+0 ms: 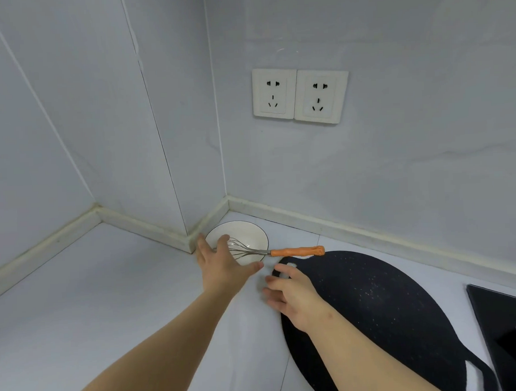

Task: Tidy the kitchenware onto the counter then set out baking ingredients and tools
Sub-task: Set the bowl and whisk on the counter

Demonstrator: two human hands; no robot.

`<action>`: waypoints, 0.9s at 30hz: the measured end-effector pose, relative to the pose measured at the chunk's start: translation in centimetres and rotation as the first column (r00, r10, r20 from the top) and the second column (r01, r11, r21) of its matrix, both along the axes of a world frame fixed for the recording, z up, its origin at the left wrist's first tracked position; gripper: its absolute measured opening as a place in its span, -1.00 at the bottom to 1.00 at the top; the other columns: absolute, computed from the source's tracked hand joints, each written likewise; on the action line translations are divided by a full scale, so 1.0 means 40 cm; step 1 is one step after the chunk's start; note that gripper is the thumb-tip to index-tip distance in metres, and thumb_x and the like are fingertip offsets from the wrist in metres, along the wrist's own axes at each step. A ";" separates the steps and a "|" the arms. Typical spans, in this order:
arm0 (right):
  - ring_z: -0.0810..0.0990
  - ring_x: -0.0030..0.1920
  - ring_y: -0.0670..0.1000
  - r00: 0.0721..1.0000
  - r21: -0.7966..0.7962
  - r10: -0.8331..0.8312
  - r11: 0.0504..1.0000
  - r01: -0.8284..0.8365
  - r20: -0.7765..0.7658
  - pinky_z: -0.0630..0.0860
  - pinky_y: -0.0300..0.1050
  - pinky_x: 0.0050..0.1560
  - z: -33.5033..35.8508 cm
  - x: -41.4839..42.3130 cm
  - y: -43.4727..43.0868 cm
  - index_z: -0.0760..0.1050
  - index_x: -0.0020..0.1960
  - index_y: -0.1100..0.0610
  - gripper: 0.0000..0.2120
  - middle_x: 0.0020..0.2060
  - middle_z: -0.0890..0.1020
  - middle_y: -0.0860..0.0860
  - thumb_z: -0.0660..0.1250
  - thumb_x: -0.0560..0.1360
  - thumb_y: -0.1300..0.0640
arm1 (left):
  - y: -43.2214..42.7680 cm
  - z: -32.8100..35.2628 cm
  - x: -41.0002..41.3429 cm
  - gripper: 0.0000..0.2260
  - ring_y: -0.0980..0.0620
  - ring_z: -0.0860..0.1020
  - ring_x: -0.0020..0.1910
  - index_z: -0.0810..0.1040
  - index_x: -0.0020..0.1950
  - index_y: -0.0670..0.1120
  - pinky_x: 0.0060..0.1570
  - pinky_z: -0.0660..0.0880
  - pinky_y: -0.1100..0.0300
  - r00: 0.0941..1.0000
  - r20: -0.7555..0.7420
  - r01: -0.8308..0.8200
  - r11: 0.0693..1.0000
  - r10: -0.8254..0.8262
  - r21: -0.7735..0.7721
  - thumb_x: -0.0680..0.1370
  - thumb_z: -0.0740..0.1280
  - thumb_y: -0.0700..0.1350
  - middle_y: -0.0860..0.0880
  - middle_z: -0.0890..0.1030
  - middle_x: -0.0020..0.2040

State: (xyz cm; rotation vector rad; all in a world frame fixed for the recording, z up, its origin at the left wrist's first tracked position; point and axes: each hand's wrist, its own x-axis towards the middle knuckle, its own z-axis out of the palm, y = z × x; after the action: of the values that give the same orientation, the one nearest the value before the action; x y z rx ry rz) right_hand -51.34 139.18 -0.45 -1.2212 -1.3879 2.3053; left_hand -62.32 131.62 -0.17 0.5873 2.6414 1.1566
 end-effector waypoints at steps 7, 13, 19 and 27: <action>0.58 -0.13 0.04 0.994 -0.006 -0.110 0.994 0.110 0.000 0.57 -0.13 -0.16 -0.002 -0.060 0.085 0.45 0.15 0.08 -0.71 0.01 0.57 0.14 0.24 0.52 0.37 | 0.102 -0.002 -0.080 -0.19 -0.08 -0.14 0.52 0.18 0.48 0.00 0.41 0.12 0.08 1.000 -0.018 0.007 1.000 -0.007 -0.017 0.34 0.49 0.12 -0.11 -0.18 0.53; 0.57 -0.19 0.01 0.989 0.008 -0.146 0.989 0.146 0.020 0.54 -0.14 -0.15 -0.010 -0.078 0.132 0.48 0.00 0.08 -0.84 -0.13 0.58 0.09 0.23 0.54 0.31 | 0.156 -0.007 -0.138 -0.18 -0.10 -0.15 0.52 0.17 0.48 0.00 0.42 0.11 0.04 1.000 -0.007 0.002 1.000 -0.002 -0.020 0.34 0.51 0.11 -0.10 -0.20 0.53; 0.58 -0.16 0.03 0.984 0.012 -0.172 0.985 0.172 0.055 0.53 -0.17 -0.23 -0.027 -0.072 0.150 0.50 -0.02 0.09 -0.87 -0.12 0.59 0.11 0.24 0.54 0.29 | 0.164 -0.018 -0.174 -0.19 -0.08 -0.11 0.52 0.23 0.45 0.02 0.43 0.10 0.04 0.999 -0.026 0.032 0.999 -0.033 -0.035 0.30 0.53 0.10 -0.07 -0.14 0.53; 0.55 -0.23 0.02 0.982 0.016 -0.181 0.984 0.180 0.062 0.54 -0.16 -0.26 -0.029 -0.072 0.142 0.50 -0.03 0.11 -0.88 -0.18 0.58 0.11 0.23 0.54 0.29 | 0.194 0.008 -0.196 0.00 -0.22 -0.11 0.51 0.02 0.50 0.09 0.40 0.06 -0.18 0.986 -0.099 0.097 0.949 -0.132 -0.302 0.23 0.47 0.31 -0.17 -0.21 0.52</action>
State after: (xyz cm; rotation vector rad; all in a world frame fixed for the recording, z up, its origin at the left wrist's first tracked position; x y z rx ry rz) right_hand -54.23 144.86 -1.61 -1.3667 -1.2498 2.1524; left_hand -70.15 139.40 0.16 0.7574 2.7617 0.6936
